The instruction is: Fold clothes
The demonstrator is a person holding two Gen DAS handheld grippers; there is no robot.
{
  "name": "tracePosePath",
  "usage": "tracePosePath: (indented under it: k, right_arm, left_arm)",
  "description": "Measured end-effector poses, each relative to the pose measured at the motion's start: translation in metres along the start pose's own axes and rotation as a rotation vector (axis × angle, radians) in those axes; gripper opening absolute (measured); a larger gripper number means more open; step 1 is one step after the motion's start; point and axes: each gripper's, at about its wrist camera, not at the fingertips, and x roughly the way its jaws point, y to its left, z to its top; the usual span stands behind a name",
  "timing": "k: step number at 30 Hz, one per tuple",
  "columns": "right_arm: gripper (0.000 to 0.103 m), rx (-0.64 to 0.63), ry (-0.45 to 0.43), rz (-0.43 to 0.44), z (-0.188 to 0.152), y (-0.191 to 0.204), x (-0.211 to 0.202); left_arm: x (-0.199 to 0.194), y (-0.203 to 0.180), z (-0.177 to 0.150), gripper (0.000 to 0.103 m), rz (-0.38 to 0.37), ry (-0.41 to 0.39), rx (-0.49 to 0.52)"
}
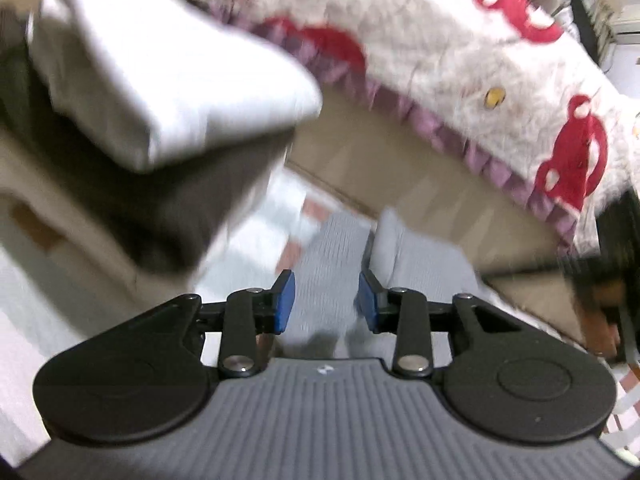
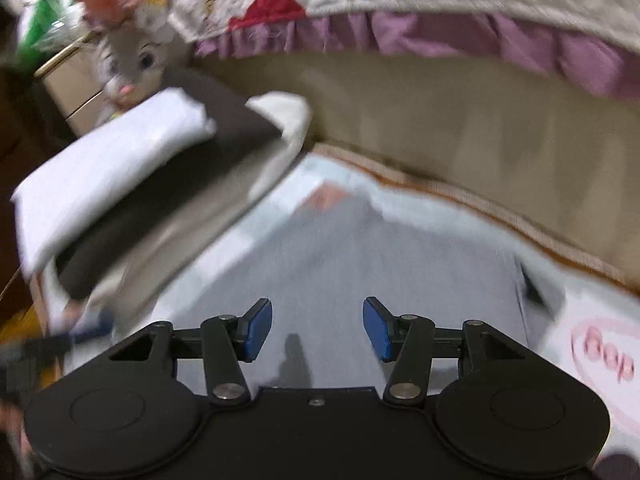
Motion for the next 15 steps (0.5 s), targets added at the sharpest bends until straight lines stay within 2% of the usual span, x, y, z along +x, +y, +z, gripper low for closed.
tracePosePath:
  k: [2, 3, 5, 6, 8, 9, 10, 11, 13, 15]
  right_arm:
    - [0.056, -0.008, 0.015, 0.028, -0.029, -0.005, -0.018]
    - [0.056, -0.022, 0.018, 0.037, -0.045, -0.004, -0.025]
    - [0.056, -0.079, 0.013, 0.051, -0.073, 0.003, -0.035]
    - [0.056, -0.112, 0.006, 0.055, -0.086, 0.008, -0.039]
    - [0.056, -0.164, -0.02, 0.06, -0.107, 0.018, -0.042]
    - [0.056, -0.177, -0.032, 0.068, -0.112, 0.022, -0.045]
    - [0.056, -0.19, -0.044, 0.077, -0.117, 0.026, -0.047]
    - [0.056, -0.207, -0.053, 0.089, -0.118, 0.028, -0.047]
    - [0.056, -0.247, -0.054, 0.109, -0.119, 0.032, -0.044]
    - [0.056, -0.29, -0.043, 0.127, -0.118, 0.035, -0.041]
  left_arm:
    - [-0.002, -0.008, 0.004, 0.045, -0.025, -0.027, 0.029]
    - [0.003, -0.016, 0.006, 0.048, -0.047, -0.013, 0.053]
    - [0.02, -0.032, 0.004, 0.058, -0.099, 0.09, 0.096]
    - [0.032, -0.042, 0.0, 0.059, -0.118, 0.161, 0.119]
    - [0.05, -0.057, -0.011, 0.06, -0.072, 0.223, 0.17]
    - [0.059, -0.061, -0.017, 0.06, -0.023, 0.234, 0.192]
    - [0.067, -0.065, -0.023, 0.052, 0.023, 0.247, 0.213]
    - [0.071, -0.067, -0.025, 0.005, 0.033, 0.27, 0.22]
    - [0.067, -0.07, -0.024, 0.007, 0.066, 0.281, 0.225]
    - [0.04, -0.078, -0.009, 0.007, 0.103, 0.216, 0.24]
